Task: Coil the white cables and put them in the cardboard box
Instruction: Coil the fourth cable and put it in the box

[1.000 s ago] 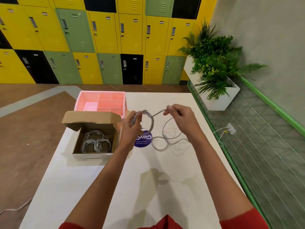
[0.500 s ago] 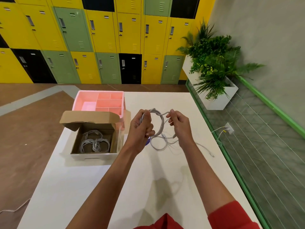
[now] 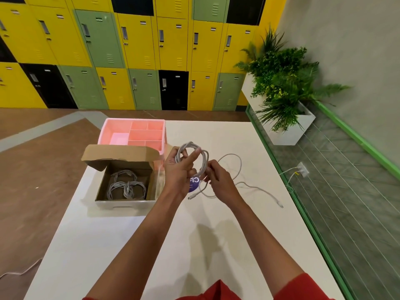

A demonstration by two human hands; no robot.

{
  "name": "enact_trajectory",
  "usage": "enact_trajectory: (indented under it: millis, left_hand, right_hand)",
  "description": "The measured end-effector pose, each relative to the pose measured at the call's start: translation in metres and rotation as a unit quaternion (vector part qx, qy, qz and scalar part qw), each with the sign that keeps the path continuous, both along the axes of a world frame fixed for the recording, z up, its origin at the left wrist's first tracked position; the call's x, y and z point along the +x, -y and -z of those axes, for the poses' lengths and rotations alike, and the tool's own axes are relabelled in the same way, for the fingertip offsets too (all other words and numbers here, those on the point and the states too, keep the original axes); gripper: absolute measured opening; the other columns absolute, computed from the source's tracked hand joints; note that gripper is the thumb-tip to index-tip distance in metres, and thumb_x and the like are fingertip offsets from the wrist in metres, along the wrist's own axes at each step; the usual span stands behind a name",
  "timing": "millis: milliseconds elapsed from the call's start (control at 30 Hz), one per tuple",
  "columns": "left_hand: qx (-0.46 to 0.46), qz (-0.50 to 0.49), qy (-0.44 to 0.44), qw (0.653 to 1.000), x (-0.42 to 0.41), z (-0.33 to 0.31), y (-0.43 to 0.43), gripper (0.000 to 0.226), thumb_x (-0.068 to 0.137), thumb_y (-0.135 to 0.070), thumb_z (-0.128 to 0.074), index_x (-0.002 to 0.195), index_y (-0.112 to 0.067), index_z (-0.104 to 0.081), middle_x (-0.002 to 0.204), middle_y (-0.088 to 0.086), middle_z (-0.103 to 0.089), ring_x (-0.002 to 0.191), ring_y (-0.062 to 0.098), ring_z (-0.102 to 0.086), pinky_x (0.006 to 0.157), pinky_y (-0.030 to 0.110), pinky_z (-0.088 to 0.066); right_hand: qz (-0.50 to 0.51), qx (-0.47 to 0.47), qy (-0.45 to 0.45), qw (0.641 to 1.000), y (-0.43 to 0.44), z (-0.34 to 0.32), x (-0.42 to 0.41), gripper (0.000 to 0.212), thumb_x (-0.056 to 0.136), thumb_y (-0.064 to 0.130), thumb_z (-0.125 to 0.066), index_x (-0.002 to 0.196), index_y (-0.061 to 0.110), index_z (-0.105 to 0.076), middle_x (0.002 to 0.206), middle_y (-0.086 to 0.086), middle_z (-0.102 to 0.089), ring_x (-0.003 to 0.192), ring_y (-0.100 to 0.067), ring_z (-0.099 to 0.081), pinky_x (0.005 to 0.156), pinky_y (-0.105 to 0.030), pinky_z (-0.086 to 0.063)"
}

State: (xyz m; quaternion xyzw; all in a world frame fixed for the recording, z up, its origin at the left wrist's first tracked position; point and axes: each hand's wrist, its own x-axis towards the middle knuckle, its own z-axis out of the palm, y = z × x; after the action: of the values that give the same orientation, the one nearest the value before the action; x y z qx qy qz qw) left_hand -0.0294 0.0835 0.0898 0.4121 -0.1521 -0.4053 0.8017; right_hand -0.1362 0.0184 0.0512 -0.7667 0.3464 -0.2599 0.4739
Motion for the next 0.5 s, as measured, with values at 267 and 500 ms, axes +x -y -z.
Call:
enact_trajectory:
  millis: [267,500]
  left_hand:
    - [0.05,-0.036,-0.048,0.997,0.009,0.005,0.001,0.026,0.079,0.002,-0.07,0.088,-0.016,-0.052,0.064,-0.002,-0.037,0.036,0.004,-0.027,0.033,0.017,-0.025]
    - [0.065,-0.035,-0.046,0.996,0.005,0.002,0.004,0.029,0.08,0.004,-0.069,0.081,-0.016,-0.048,0.063,-0.004,-0.031,0.035,0.003,-0.023,0.031,0.016,-0.023]
  right_hand:
    - [0.076,0.092,0.065,0.991,0.007,0.001,-0.005,0.022,0.1,0.003,-0.038,0.084,0.001,-0.053,0.071,-0.007,-0.059,0.062,-0.019,-0.058,0.063,-0.024,-0.053]
    - [0.089,0.159,0.197,0.963,0.016,-0.013,-0.002,0.028,0.104,0.007,-0.032,0.099,0.005,-0.059,0.073,-0.002,-0.054,0.055,-0.005,-0.053,0.061,-0.019,-0.048]
